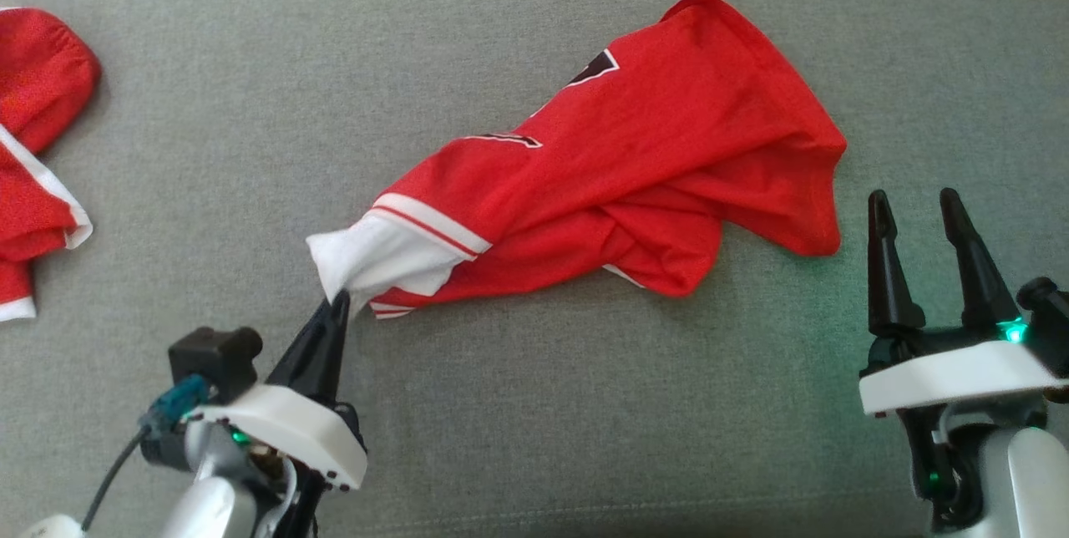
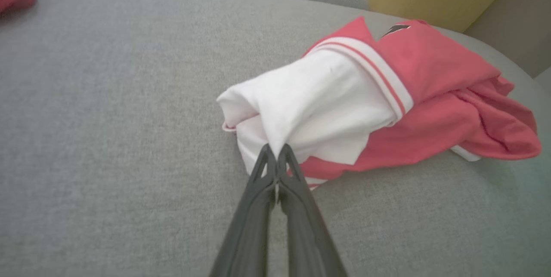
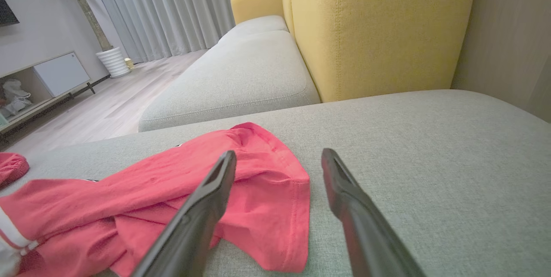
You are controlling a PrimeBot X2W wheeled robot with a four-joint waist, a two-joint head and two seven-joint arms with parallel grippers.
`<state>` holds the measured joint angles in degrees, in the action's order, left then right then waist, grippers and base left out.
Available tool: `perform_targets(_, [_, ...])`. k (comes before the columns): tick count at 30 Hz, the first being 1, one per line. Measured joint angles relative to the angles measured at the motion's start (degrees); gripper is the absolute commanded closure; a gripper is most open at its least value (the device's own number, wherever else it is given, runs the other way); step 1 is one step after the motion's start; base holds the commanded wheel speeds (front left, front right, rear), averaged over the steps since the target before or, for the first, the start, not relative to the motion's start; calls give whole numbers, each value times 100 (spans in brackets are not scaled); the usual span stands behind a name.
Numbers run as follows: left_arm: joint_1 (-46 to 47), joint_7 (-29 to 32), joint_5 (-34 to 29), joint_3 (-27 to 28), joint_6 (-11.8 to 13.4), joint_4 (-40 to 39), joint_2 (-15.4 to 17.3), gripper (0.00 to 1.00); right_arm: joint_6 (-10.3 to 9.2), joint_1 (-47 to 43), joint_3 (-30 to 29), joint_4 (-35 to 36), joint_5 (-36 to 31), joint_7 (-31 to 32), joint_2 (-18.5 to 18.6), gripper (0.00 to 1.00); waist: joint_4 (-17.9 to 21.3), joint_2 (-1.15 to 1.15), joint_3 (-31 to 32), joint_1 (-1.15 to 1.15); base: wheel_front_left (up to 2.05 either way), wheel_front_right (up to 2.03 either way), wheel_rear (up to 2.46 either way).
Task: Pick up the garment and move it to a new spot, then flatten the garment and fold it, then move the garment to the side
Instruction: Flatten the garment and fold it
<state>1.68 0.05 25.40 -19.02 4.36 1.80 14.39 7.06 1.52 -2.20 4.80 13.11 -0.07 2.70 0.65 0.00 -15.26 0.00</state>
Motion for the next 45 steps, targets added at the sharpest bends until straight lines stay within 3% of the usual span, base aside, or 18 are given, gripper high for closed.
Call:
perform_targets(9, [-3,-833,-216,-13,270,353,-243,0,0,0,-37,100,-45,7,0,0,-2,0,101,0,0,0,0])
perform_targets(16, [31,-1363,-709,85,485,-133,-233,0,0,-2,-121,350,-279,23,-1,0,-102,0,284,0,0,0,0])
perform_targets(22, [120,-1430,-927,144,577,-392,-200,0,0,-150,-115,425,-357,119,-1,0,-149,0,495,0,0,0,0])
perform_targets(30, [-193,-1417,-972,-7,522,-67,-146,0,0,-570,-30,479,-356,220,-5,0,-143,0,798,0,0,0,0])
perform_targets(45, [-225,-1367,-958,-68,522,86,-137,0,0,-602,22,558,-369,323,-8,0,-178,0,817,0,0,0,0])
